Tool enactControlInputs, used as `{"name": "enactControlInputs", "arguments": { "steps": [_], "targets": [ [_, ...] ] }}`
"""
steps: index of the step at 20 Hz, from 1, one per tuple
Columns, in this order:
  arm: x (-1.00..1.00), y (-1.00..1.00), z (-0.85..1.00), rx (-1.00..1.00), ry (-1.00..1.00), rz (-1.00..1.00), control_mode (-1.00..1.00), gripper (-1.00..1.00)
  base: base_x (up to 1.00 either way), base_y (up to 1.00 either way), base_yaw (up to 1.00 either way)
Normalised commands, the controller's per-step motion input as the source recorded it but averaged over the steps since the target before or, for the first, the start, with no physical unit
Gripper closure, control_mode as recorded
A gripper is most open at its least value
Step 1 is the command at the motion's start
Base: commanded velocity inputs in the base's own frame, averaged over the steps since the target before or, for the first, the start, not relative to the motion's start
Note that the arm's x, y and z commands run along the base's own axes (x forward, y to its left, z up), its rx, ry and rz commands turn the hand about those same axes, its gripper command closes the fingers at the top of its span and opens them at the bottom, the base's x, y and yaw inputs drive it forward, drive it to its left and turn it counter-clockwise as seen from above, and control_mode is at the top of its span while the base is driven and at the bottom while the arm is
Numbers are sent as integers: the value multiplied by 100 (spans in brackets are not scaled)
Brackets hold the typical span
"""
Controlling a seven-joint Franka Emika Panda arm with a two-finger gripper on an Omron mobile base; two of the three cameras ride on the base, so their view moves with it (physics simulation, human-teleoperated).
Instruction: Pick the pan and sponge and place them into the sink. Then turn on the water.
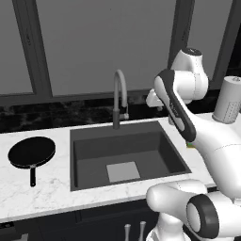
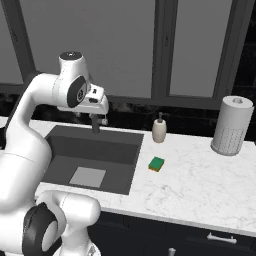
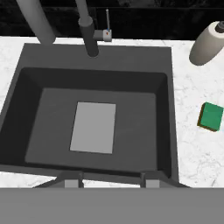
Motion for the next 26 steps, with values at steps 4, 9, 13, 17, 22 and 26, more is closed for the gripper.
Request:
{"name": "enactControlInputs", "arguments": {
  "steps": [4,9,13,17,22,26],
  "targets": [
    [-27,9,-4,0,6,1,-100,-100,0,0,0],
    [-32,81,-42,-1,13,2,-100,-100,0,0,0],
    [1,100,-34,-1,12,1,-100,-100,0,0,0],
    [10,100,-34,0,17,0,-100,-100,0,0,0],
    [23,100,-33,0,20,0,-100,-100,0,0,0],
    [22,100,-35,-1,17,0,-100,-100,0,0,0]
  ]
}}
